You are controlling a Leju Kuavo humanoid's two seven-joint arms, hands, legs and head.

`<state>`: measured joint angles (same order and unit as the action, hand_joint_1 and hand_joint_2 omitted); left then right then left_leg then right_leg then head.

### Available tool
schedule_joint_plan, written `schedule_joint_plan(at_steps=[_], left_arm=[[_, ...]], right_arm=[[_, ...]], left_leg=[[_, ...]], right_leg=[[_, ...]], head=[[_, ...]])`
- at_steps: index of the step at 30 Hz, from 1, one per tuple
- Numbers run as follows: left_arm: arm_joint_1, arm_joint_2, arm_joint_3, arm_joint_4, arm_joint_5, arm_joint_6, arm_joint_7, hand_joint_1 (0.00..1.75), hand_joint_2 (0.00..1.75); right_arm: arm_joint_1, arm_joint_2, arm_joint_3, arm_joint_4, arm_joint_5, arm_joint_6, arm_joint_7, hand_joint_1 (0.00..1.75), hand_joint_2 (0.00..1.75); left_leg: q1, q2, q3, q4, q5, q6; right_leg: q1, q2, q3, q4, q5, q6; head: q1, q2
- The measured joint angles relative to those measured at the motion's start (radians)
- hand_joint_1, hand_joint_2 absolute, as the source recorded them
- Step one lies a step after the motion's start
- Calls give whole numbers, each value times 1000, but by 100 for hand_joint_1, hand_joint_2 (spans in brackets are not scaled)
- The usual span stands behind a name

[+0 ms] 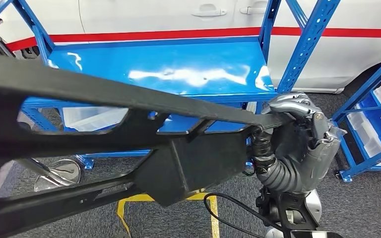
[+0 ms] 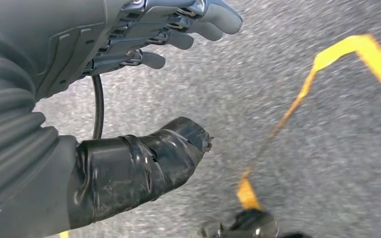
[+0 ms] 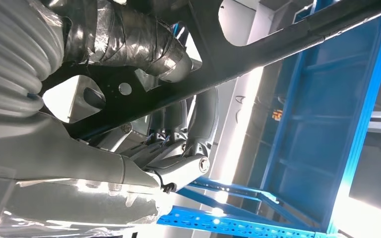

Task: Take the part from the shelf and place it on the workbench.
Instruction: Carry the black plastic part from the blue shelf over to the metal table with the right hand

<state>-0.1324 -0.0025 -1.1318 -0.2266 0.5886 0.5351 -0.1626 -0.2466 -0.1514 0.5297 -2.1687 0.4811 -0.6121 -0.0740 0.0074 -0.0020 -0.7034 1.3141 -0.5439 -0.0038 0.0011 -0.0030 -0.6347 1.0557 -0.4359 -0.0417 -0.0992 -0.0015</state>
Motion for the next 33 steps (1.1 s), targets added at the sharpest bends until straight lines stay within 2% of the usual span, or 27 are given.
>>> schedule_joint_plan(at_steps=[1, 2, 4, 5, 6, 7, 8, 9, 10, 12, 13, 14, 15, 16, 17, 19, 20, 22, 23, 24, 27, 28, 29, 30, 31, 32, 33], left_arm=[[0, 0, 0, 0, 0, -1, 0, 0, 175], [-2, 2, 0, 0, 0, -2, 1, 0, 175], [-6, 5, 0, 0, 0, -4, 0, 0, 175], [-8, 6, 0, 0, 0, -6, 0, 0, 175], [-10, 6, 0, 0, 1, -8, 0, 0, 175], [-10, 6, 0, 0, 2, -9, -1, 0, 175], [-10, 6, 0, 0, 3, -11, -1, 0, 175], [-10, 5, 0, 0, 5, -12, -1, 0, 175], [-10, 5, 0, 0, 6, -13, -1, 0, 175], [-10, 6, 0, 0, 7, -15, -1, 0, 175], [-10, 6, 0, 0, 7, -16, -2, 0, 175], [-10, 6, 0, 0, 7, -17, -2, 0, 175], [-10, 5, 0, 0, 7, -18, -2, 0, 175], [-10, 5, 0, 0, 7, -18, -2, 0, 175], [-10, 4, 0, 0, 7, -18, -2, 0, 175], [-9, 5, 0, 0, 7, -15, -3, 0, 175], [-9, 5, 0, 0, 7, -14, -3, 0, 175], [-8, 5, 0, 0, 7, -12, -4, 0, 175], [-8, 5, 0, 0, 7, -12, -4, 0, 175], [-8, 5, 0, 0, 7, -13, -4, 0, 175], [-8, 4, 0, 0, 7, -19, -4, 0, 175], [-9, 3, 0, 0, 7, -21, -4, 0, 175], [-9, 3, 0, 0, 7, -22, -4, 0, 175], [-10, 3, 0, 0, 7, -24, -3, 0, 175], [-10, 3, 0, 0, 7, -25, -2, 0, 175], [-11, 3, 0, 0, 7, -26, 0, 0, 175], [-14, 3, 0, 0, 7, -28, 3, 0, 175]], right_arm=[[-1, 0, 0, 0, -1, 2, 0, 175, 175], [-1, 0, 1, 0, -4, 5, 0, 175, 175], [-5, 0, 2, -1, -18, 13, 0, 175, 175], [-7, 0, 2, -2, -29, 17, 0, 175, 175], [-10, 0, 3, -2, -40, 20, -1, 175, 175], [-12, 0, 4, -1, -49, 22, -2, 175, 175], [-14, 0, 4, -1, -57, 22, -3, 175, 175], [-15, -1, 4, -1, -62, 23, -4, 175, 175], [-16, -2, 4, -1, -67, 24, -5, 175, 175], [-18, -3, 4, -1, -73, 27, -7, 175, 175], [-18, -4, 4, -1, -75, 28, -7, 175, 175], [-18, -4, 4, -1, -75, 29, -8, 175, 175], [-18, -5, 4, -1, -76, 30, -8, 175, 175], [-19, -5, 4, -1, -76, 31, -9, 175, 175], [-20, -5, 4, -1, -76, 30, -11, 175, 175], [-22, -5, 4, -1, -76, 29, -15, 175, 175], [-24, -5, 4, -1, -76, 28, -18, 175, 175], [-25, -6, 4, -1, -77, 27, -20, 175, 175], [-26, -6, 4, 0, -77, 27, -21, 175, 175], [-27, -6, 4, 0, -77, 27, -21, 175, 175], [-28, -6, 5, 1, -78, 27, -21, 175, 175], [-28, -6, 5, 2, -77, 27, -21, 175, 175], [-28, -6, 5, 3, -76, 27, -21, 175, 175], [-28, -6, 5, 3, -74, 27, -21, 175, 175], [-28, -6, 5, 4, -72, 27, -21, 175, 175], [-29, -6, 5, 4, -70, 27, -21, 175, 175], [-29, -6, 5, 4, -67, 27, -21, 175, 175]], left_leg=[[-4, 0, 44, -43, 25, 10], [-11, 0, 102, -115, 29, 23], [-23, 0, 203, -261, 5, 40], [-29, 0, 227, -303, -6, 46], [-32, 0, 232, -322, -1, 49], [-33, 1, 227, -329, 15, 51], [-32, 4, 225, -341, 31, 56], [-29, 7, 218, -352, 48, 61], [-26, 10, 207, -358, 65, 64], [-25, 11, 174, -357, 93, 68], [-24, 12, 154, -354, 106, 66], [-22, 12, 133, -349, 118, 63], [-18, 12, 111, -341, 128, 58], [-14, 12, 88, -330, 137, 52], [-11, 12, 66, -315, 144, 45], [-8, 11, 33, -285, 153, 31], [-9, 11, 25, -276, 159, 24], [-6, 10, 19, -273, 171, 12], [-3, 9, 13, -268, 163, 6], [-1, 9, 3, -250, 136, 0], [3, 9, -37, -103, -10, -11], [4, 9, -43, -48, -34, -11], [4, 9, -38, -12, -32, -11], [4, 8, -19, -4, -12, -8], [3, 8, 15, -28, 16, -2], [1, 8, 64, -81, 35, 5], [-4, 11, 120, -155, 33, 14]], right_leg=[[3, 1, -16, 0, 13, 0], [6, 1, -28, 0, 25, 1], [4, -1, -39, -3, 45, 7], [1, -3, -38, -7, 55, 12], [-3, -5, -38, -13, 66, 18], [-6, -5, -38, -17, 73, 23], [-7, -3, -42, -13, 64, 29], [-6, -1, -49, 4, 35, 33], [-6, 1, -60, 41, -14, 36], [-10, 2, -82, 158, -112, 44], [-14, 2, -86, 214, -130, 49], [-17, 1, -81, 247, -120, 54], [-20, 1, -62, 250, -93, 60], [-24, 1, -26, 220, -65, 66], [-28, 1, 24, 162, -59, 72], [-28, 4, 108, 42, -90, 71], [-25, 5, 127, 10, -109, 65], [-21, 5, 118, 3, -104, 45], [-21, 4, 110, 3, -93, 35], [-21, 2, 99, 2, -81, 25], [-19, 1, 59, 1, -44, 11], [-16, 0, 44, 2, -32, 10], [-14, 0, 28, 2, -20, 9], [-11, 0, 11, 3, -7, 9], [-9, 1, -5, 3, 5, 10], [-7, 1, -19, 3, 15, 11], [-6, 0, -29, 3, 24, 13]], head=[[0, 0], [0, 0], [1, 0], [-2, 0], [-5, 0], [-8, 0], [-12, 0], [-13, 0], [-13, 0], [-14, 0], [-14, 0], [-14, 0], [-14, 0], [-13, 0], [-12, 0], [-10, 0], [-8, 0], [-6, 0], [-6, 0], [-8, 0], [-16, 0], [-17, 0], [-18, 0], [-18, 0], [-19, 0], [-19, 0], [-19, 0]])
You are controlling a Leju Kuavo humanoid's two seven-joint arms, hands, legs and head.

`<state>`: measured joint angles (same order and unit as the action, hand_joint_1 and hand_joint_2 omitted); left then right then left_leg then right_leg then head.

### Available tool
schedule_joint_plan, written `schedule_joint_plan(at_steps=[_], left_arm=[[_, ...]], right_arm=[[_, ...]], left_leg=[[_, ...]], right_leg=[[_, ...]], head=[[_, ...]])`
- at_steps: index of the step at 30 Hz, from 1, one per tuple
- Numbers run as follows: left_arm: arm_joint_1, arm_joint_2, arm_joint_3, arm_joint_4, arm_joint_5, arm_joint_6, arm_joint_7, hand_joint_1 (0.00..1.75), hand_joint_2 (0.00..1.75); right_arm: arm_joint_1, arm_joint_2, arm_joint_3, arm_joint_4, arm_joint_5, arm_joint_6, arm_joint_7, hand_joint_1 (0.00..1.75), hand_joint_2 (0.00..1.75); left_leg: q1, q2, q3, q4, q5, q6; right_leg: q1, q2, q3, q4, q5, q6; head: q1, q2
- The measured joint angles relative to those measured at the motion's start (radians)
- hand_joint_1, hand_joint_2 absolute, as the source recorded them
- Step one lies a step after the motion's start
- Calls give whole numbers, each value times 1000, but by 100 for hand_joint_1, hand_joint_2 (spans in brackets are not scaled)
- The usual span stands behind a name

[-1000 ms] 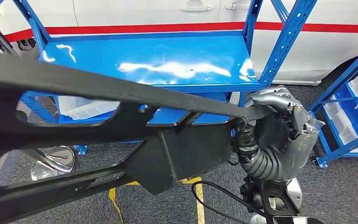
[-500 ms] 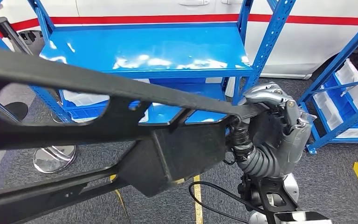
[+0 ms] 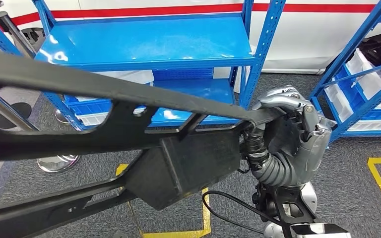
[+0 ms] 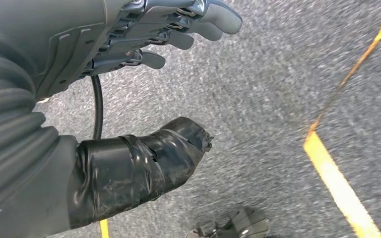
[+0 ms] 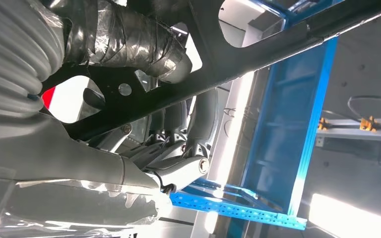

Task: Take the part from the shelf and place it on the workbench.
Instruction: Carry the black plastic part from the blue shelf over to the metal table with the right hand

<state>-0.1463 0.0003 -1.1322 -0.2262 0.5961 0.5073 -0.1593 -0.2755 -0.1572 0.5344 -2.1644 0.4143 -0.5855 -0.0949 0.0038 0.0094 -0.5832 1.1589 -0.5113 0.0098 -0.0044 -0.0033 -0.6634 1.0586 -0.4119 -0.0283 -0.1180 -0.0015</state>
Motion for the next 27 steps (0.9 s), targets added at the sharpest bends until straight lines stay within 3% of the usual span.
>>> schedule_joint_plan(at_steps=[2, 3, 5, 7, 9, 10, 11, 12, 13, 15, 16, 18, 20, 22, 25, 27], left_arm=[[-8, 0, 0, 0, 0, -3, 7, 0, 175], [-12, 0, 0, 0, 1, -5, 9, 0, 175], [-13, 0, 0, 0, 1, -8, 10, 0, 175], [-11, -1, 0, 0, 1, -10, 12, 0, 175], [-10, 0, 0, 0, 2, -11, 14, 0, 175], [-10, 0, 0, 0, 2, -11, 14, 0, 175], [-10, 0, 0, 0, 1, -11, 16, 0, 175], [-10, 0, 0, 0, 1, -10, 18, 0, 175], [-9, 0, 0, 0, 0, -10, 20, 0, 175], [-10, -3, 0, 0, -1, -10, 23, 0, 175], [-11, -4, 0, 0, -1, -10, 25, 0, 175], [-13, -5, 0, 0, -1, -11, 28, 0, 175], [-11, -4, 0, 0, -1, -13, 31, 0, 175], [-11, -2, 0, 0, -3, -14, 32, 0, 175], [-12, -3, 0, 0, -8, -14, 33, 0, 175], [-11, -4, 0, 0, -10, -14, 34, 0, 175]], right_arm=[[-1, 0, 0, 2, 9, -2, 1, 175, 175], [-1, 0, 0, 3, 13, -3, 1, 175, 175], [-1, 0, 0, 7, 16, -4, 2, 175, 175], [-2, 0, 0, 10, 16, -5, 2, 175, 175], [-2, 0, 0, 14, 17, -5, 2, 175, 175], [-2, 0, 0, 17, 17, -5, 3, 175, 175], [-2, 0, 0, 20, 18, -5, 3, 175, 175], [-2, 0, 0, 23, 19, -5, 3, 175, 175], [-3, 0, 0, 25, 20, -6, 3, 175, 175], [-6, 0, 0, 29, 20, -7, 4, 175, 175], [-8, 0, 0, 30, 20, -8, 4, 175, 175], [-10, 0, 0, 34, 20, -9, 4, 175, 175], [-13, 1, 0, 37, 14, -10, 4, 175, 175], [-16, 1, 0, 38, -4, -11, 1, 175, 175], [-17, 2, 1, 39, -36, -12, -6, 175, 175], [-17, 2, 1, 39, -47, -11, -10, 175, 175]], left_leg=[[-10, 5, 80, -121, -27, 12], [-16, 4, 93, -152, -35, 16], [-19, -4, 92, -171, -16, 24], [-17, -11, 86, -183, 9, 34], [-16, -17, 69, -183, 27, 42], [-16, -22, 59, -180, 33, 43], [-16, -29, 49, -176, 38, 43], [-15, -37, 40, -170, 41, 42], [-14, -46, 31, -162, 43, 40], [-13, -64, 12, -140, 41, 35], [-12, -73, 1, -128, 40, 30], [-9, -88, -17, -116, 43, 19], [-4, -100, -25, -113, 46, 7], [-4, -80, -46, -76, 21, -4], [5, -35, -124, 87, -57, -21], [11, -24, -141, 128, -57, -28]], right_leg=[[-2, -8, -7, -3, 15, 9], [-5, -14, -7, -6, 22, 16], [-11, -21, -8, -10, 31, 29], [-10, -16, -27, 35, -10, 35], [-8, -8, -69, 153, -92, 36], [-8, -6, -85, 211, -122, 37], [-8, -5, -90, 244, -135, 39], [-9, -4, -75, 240, -128, 39], [-9, 1, -42, 199, -106, 39], [-12, 35, 36, 77, -70, 36], [-14, 52, 58, 35, -63, 34], [-12, 65, 66, 13, -65, 29], [-10, 44, 65, 8, -58, 20], [-13, 21, 69, -4, -51, 9], [-12, -16, 69, -9, -48, 4], [-11, -41, 68, -8, -48, 4]], head=[[1, 0], [1, 0], [1, 0], [2, 0], [6, 0], [7, 0], [8, 0], [8, 0], [9, 0], [12, 0], [13, 0], [14, 0], [14, 0], [7, 0], [-6, 0], [-9, 0]])
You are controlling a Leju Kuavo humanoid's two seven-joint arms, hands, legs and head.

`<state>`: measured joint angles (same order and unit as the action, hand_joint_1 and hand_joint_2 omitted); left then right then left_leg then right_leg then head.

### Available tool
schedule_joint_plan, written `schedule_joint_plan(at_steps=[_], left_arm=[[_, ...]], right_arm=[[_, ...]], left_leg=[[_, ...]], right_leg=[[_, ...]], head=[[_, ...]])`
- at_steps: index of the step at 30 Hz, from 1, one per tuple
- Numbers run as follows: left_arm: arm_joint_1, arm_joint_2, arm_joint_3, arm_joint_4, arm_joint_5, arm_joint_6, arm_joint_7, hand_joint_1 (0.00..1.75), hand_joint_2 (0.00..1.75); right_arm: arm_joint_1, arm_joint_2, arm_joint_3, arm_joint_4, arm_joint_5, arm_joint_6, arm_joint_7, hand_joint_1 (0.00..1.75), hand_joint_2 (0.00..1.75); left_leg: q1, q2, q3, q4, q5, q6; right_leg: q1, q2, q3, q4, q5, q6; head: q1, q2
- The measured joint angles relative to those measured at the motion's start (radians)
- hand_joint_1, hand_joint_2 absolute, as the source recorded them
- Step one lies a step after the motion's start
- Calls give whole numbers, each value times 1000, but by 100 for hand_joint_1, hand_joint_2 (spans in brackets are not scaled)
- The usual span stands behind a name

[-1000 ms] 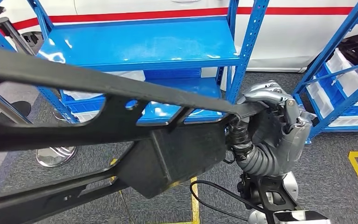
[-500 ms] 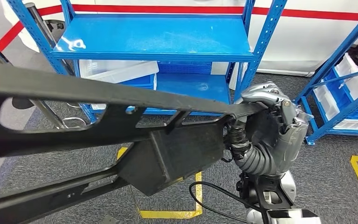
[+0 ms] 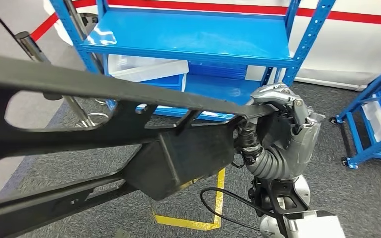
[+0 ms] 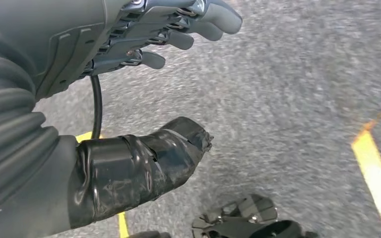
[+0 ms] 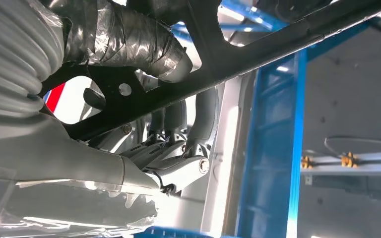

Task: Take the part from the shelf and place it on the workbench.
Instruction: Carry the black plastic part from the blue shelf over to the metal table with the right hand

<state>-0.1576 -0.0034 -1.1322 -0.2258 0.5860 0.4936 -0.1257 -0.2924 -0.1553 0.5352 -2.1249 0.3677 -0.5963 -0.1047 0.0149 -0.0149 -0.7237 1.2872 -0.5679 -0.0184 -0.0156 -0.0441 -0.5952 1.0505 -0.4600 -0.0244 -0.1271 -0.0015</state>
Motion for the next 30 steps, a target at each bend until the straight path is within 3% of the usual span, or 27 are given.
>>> schedule_joint_plan(at_steps=[1, 4, 6, 8, 10, 12, 13, 14, 15, 17, 19, 21, 23, 25, 27, 29, 30], left_arm=[[1, 0, 0, 0, -1, 0, 1, 0, 175], [-2, 0, 0, 0, -7, 0, 4, 0, 175], [-4, 1, 0, 0, -9, 1, 5, 0, 175], [0, 3, 0, 0, -10, 1, 5, 0, 175], [2, 4, 0, 0, -10, 1, 5, 0, 175], [-1, 4, 0, 0, -10, 1, 6, 0, 175], [-3, 4, 0, 0, -10, 1, 6, 0, 175], [-3, 4, 0, 0, -10, 1, 6, 0, 175], [-2, 4, 0, 0, -10, 1, 6, 0, 175], [0, 4, 0, 0, -10, 1, 6, 0, 175], [-2, 3, -1, 0, -11, 1, 6, 0, 175], [-4, 3, -1, 0, -12, 1, 6, 0, 175], [-1, 4, -1, 0, -13, 2, 7, 0, 175], [2, 4, -1, 0, -15, 3, 7, 0, 175], [0, 4, -1, 0, -15, 4, 6, 0, 175], [-2, 4, -2, 0, -15, 4, 5, 0, 175], [-1, 3, -2, 0, -15, 4, 5, 0, 175]], right_arm=[[0, 0, 0, 0, -3, 0, -2, 175, 175], [-1, 0, 0, 0, -13, 2, -7, 175, 175], [-2, 0, 0, 0, -15, 2, -9, 175, 175], [-3, 0, 0, 0, -15, 2, -10, 175, 175], [-3, 0, 0, 1, -15, 2, -10, 175, 175], [-2, 0, 0, 2, -15, 2, -11, 175, 175], [-1, 0, 0, 2, -15, 2, -11, 175, 175], [0, 0, 0, 2, -15, 2, -11, 175, 175], [0, 0, 0, 3, -15, 2, -11, 175, 175], [0, 0, 0, 3, -15, 2, -11, 175, 175], [0, 0, 0, 3, -17, 2, -11, 175, 175], [0, 0, 0, 4, -26, 3, -15, 175, 175], [-2, 0, 0, 4, -48, 4, -25, 175, 175], [-3, 0, 0, 4, -80, 7, -38, 175, 175], [-2, 0, 0, 5, -113, 12, -51, 175, 175], [-1, 0, 0, 5, -139, 18, -60, 175, 175], [-1, 0, 0, 5, -149, 21, -64, 175, 175]], left_leg=[[2, 5, 20, -36, 26, -1], [-4, 46, 115, -219, 99, 7], [-15, 53, 128, -256, 103, 19], [-17, 35, 127, -264, 111, 33], [-15, 20, 132, -276, 121, 49], [-15, 4, 133, -280, 126, 60], [-16, -6, 132, -279, 127, 62], [-18, -18, 131, -278, 127, 63], [-19, -31, 130, -275, 127, 63], [-19, -58, 130, -267, 124, 61], [-19, -84, 121, -253, 119, 56], [-15, -107, 105, -244, 119, 45], [-10, -123, 94, -244, 123, 33], [-11, -83, 78, -216, 107, 23], [-11, -21, 29, -118, 57, 12], [-5, -2, -29, -7, 15, 3], [-3, 0, -39, 12, 17, 1]], right_leg=[[0, -11, 0, 0, 0, 0], [2, -39, 2, 0, -1, 8], [2, -53, 3, -2, 0, 20], [-1, -59, 4, -3, -1, 33], [-4, -25, -8, 30, -29, 39], [-4, 21, -56, 138, -91, 36], [-3, 32, -86, 204, -118, 34], [-2, 37, -109, 252, -131, 33], [-1, 40, -117, 268, -125, 32], [-2, 52, -79, 186, -61, 28], [-8, 104, -25, 67, -13, 26], [-10, 139, -6, 20, -9, 28], [-9, 118, -4, 11, -6, 26], [-10, 89, 3, 0, -2, 18], [-8, 57, 7, -5, -2, 12], [-4, 25, 8, -5, -4, 9], [-4, 10, 8, -5, -5, 9]], head=[[-2, 0], [-8, 0], [-10, 0], [-11, 0], [-10, 0], [-10, 0], [-10, 0], [-10, 0], [-10, 0], [-10, 0], [-11, 0], [-13, 0], [-15, 0], [-29, 0], [-50, 0], [-63, 0], [-68, 0]])
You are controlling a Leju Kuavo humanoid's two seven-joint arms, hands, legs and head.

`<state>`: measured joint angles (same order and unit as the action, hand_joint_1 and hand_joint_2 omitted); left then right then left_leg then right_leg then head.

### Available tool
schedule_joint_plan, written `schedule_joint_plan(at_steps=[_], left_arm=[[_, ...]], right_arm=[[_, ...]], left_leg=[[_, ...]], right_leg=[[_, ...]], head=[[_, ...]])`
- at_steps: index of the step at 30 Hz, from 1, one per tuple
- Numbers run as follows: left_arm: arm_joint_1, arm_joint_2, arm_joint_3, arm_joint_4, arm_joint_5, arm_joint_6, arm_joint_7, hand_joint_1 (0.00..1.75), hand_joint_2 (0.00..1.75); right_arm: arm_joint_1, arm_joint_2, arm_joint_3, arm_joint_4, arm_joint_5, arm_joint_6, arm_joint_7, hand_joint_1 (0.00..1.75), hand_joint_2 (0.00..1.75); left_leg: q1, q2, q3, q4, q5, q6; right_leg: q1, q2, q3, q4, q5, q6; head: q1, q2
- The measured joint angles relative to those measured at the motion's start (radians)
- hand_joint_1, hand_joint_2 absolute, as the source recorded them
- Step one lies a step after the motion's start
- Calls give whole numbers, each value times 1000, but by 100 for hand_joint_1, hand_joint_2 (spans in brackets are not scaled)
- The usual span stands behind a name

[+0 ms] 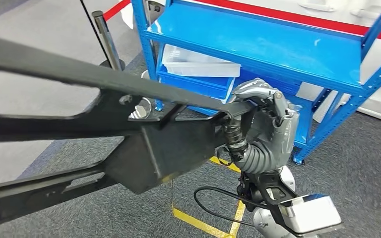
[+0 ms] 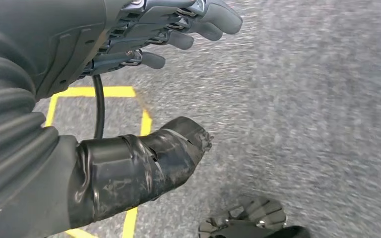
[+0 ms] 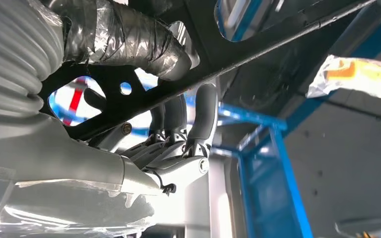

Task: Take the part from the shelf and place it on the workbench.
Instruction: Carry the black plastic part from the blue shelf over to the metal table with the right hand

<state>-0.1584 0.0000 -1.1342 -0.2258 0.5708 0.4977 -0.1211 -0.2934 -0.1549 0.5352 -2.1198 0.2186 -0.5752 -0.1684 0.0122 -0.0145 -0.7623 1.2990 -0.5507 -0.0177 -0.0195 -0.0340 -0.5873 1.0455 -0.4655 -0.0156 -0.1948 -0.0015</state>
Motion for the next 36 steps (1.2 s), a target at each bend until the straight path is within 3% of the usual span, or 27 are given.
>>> schedule_joint_plan(at_steps=[1, 2, 4, 5, 6, 8, 9, 11, 13, 14, 15, 16, 17, 19, 21, 23, 25, 28, 30, 31, 32, 34, 36], left_arm=[[2, 0, 0, 0, 0, 1, 0, 0, 175], [4, 0, 0, 0, 0, 2, 0, 0, 175], [4, 0, -1, 0, -1, 5, 0, 0, 175], [2, 0, -1, 0, -2, 6, 0, 0, 175], [1, 0, -2, 0, -3, 6, 0, 0, 175], [3, 0, -3, 0, -5, 6, 0, 0, 175], [4, 0, -4, 0, -7, 6, 0, 0, 175], [3, -1, -5, 0, -11, 6, 1, 0, 175], [-1, -1, -6, 0, -13, 5, 1, 0, 175], [-1, -1, -6, 0, -13, 5, 1, 0, 175], [0, -1, -7, 0, -13, 5, 1, 0, 175], [1, -1, -8, 0, -13, 5, 1, 0, 175], [2, -1, -8, 0, -13, 5, 1, 0, 175], [1, -2, -10, 0, -13, 5, 1, 0, 175], [1, -2, -11, 0, -13, 5, 2, 0, 175], [5, -1, -12, 0, -13, 5, 2, 0, 175], [9, 0, -13, 0, -13, 6, 2, 0, 175], [5, -1, -14, 0, -14, 5, 2, 0, 175], [3, -1, -14, 0, -14, 5, 3, 0, 175], [4, -2, -15, 0, -14, 5, 3, 0, 175], [5, -2, -15, 0, -14, 5, 3, 0, 175], [4, -2, -15, 0, -15, 5, 3, 0, 175], [0, -2, -15, 0, -16, 6, 3, 0, 175]], right_arm=[[0, 0, 0, 0, -9, 3, -3, 175, 175], [0, 0, 0, 1, -17, 6, -7, 175, 175], [0, 0, 0, 1, -31, 13, -14, 175, 175], [0, 0, 0, 2, -40, 17, -17, 175, 175], [0, 0, 0, 2, -50, 21, -19, 175, 175], [1, 0, 0, 2, -76, 29, -26, 175, 175], [1, 0, 0, 2, -91, 33, -29, 175, 175], [1, 0, 0, 3, -115, 40, -36, 175, 175], [4, -1, 0, 3, -128, 42, -40, 175, 175], [6, -1, 0, 3, -131, 43, -40, 175, 175], [7, -1, 0, 3, -133, 44, -40, 175, 175], [8, -1, 0, 3, -134, 44, -40, 175, 175], [8, -1, 0, 3, -134, 45, -40, 175, 175], [8, -1, 0, 3, -134, 46, -40, 175, 175], [8, -1, 0, 4, -134, 47, -41, 175, 175], [7, -1, 0, 4, -135, 49, -41, 175, 175], [6, 0, 0, 4, -135, 51, -41, 175, 175], [6, 1, 0, 4, -136, 52, -42, 175, 175], [7, 1, 0, 5, -139, 54, -42, 175, 175], [7, 2, 0, 5, -141, 55, -42, 175, 175], [7, 2, 0, 5, -143, 56, -42, 175, 175], [6, 2, 0, 5, -147, 57, -44, 175, 175], [6, 3, 0, 5, -151, 58, -46, 175, 175]], left_leg=[[2, 3, 10, -20, 20, -1], [3, 12, 39, -75, 52, -1], [-4, 56, 107, -205, 100, 5], [-10, 71, 127, -245, 110, 12], [-16, 78, 134, -261, 108, 19], [-18, 56, 137, -267, 111, 35], [-17, 46, 142, -273, 113, 41], [-13, 26, 152, -285, 119, 58], [-15, 4, 154, -286, 120, 69], [-16, -10, 154, -285, 120, 71], [-17, -23, 154, -283, 119, 71], [-17, -38, 155, -280, 118, 70], [-16, -53, 155, -275, 116, 68], [-15, -80, 149, -260, 108, 60], [-13, -103, 137, -251, 106, 48], [-8, -122, 128, -253, 110, 34], [-9, -97, 117, -234, 99, 24], [-7, -17, 42, -86, 26, 9], [-2, -2, 2, -8, 6, 3], [-1, 2, 7, -19, 22, 2], [-1, 8, 32, -66, 51, 4], [-7, 42, 103, -199, 103, 13], [-18, 66, 138, -266, 115, 28]], right_leg=[[0, -13, 1, 0, -1, 1], [0, -25, 3, 0, -3, 3], [3, -45, 8, 0, -8, 9], [5, -54, 11, 0, -10, 13], [7, -62, 13, -1, -12, 18], [7, -78, 19, -3, -16, 28], [5, -73, 21, 2, -23, 32], [1, -32, -3, 65, -61, 36], [1, 13, -66, 193, -116, 33], [1, 22, -97, 247, -131, 33], [1, 27, -114, 270, -127, 33], [1, 30, -113, 255, -103, 33], [0, 36, -95, 206, -66, 33], [-6, 76, -44, 82, -7, 32], [-8, 108, -20, 26, 2, 32], [-7, 97, -17, 20, 3, 26], [-9, 73, -11, 7, 9, 15], [-6, 31, -4, -3, 11, 4], [-3, 4, -4, -3, 9, 2], [-2, -9, -3, -3, 7, 3], [-2, -21, -1, -3, 6, 4], [1, -42, 3, -3, 2, 8], [3, -58, 8, -4, -2, 17]], head=[[-4, 0], [-9, 0], [-19, 0], [-24, 0], [-28, 0], [-37, 0], [-41, 0], [-53, 0], [-65, 0], [-71, 0], [-76, 0], [-80, 0], [-82, 0], [-83, 0], [-89, 0], [-94, 0], [-101, 0], [-122, 0], [-126, 0], [-128, 0], [-129, 0], [-134, 0], [-137, 0]])
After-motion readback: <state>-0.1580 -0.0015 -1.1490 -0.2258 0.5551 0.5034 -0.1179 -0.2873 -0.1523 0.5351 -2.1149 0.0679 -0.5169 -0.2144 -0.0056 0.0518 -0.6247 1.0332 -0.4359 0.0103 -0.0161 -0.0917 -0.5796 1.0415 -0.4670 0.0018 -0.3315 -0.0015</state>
